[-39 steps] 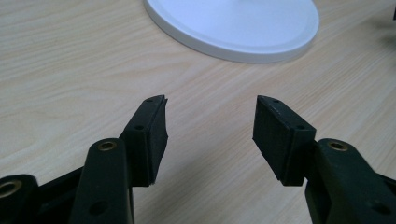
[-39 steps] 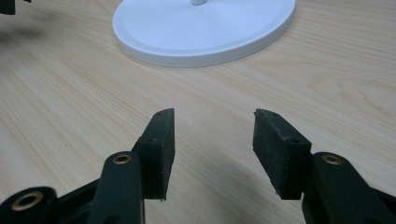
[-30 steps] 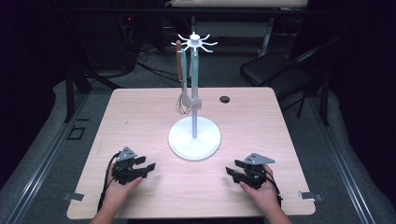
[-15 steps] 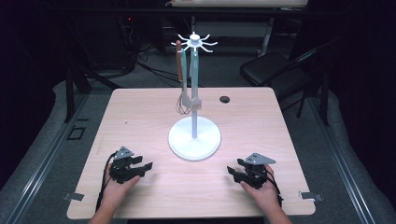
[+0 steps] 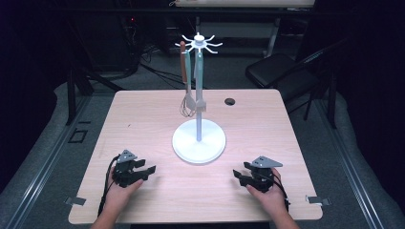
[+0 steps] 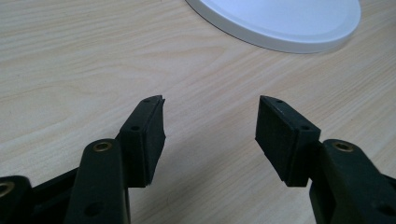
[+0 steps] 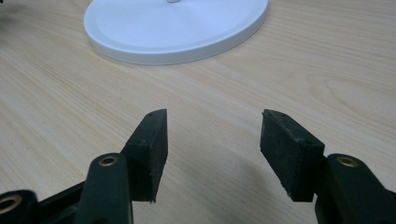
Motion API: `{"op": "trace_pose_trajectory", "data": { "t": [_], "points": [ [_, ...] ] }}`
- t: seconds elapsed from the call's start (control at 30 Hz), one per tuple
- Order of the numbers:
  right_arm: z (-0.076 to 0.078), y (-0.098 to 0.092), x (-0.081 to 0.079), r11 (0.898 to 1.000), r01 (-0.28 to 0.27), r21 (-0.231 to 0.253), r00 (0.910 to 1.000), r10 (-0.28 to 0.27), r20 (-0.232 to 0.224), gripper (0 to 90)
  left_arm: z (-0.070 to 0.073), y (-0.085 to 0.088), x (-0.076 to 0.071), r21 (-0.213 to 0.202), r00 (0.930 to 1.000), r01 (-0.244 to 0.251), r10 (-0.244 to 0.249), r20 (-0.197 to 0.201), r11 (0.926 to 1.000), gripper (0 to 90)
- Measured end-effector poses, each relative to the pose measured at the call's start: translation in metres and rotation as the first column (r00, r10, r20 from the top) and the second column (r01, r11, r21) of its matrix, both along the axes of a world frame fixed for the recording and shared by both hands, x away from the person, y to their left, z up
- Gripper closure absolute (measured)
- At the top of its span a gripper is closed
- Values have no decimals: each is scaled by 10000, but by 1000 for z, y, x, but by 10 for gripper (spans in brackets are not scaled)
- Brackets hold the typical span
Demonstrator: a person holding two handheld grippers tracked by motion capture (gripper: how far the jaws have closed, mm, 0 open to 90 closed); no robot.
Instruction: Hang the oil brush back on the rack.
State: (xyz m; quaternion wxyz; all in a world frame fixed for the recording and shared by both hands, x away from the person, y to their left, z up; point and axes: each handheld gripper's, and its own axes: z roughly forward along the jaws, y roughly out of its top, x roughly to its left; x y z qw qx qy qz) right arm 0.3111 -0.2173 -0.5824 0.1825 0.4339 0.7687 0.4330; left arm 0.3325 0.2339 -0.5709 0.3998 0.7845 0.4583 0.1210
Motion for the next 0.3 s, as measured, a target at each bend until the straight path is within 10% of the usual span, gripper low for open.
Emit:
{"op": "trace_pose_trajectory", "data": {
  "t": [0.3],
  "points": [
    [0, -2, 0, 9999, 97, -54, 9999, -97, 94, 397, 1, 0, 1, 14, 10000, -47, 47, 47, 10000, 422]
  ]
}}
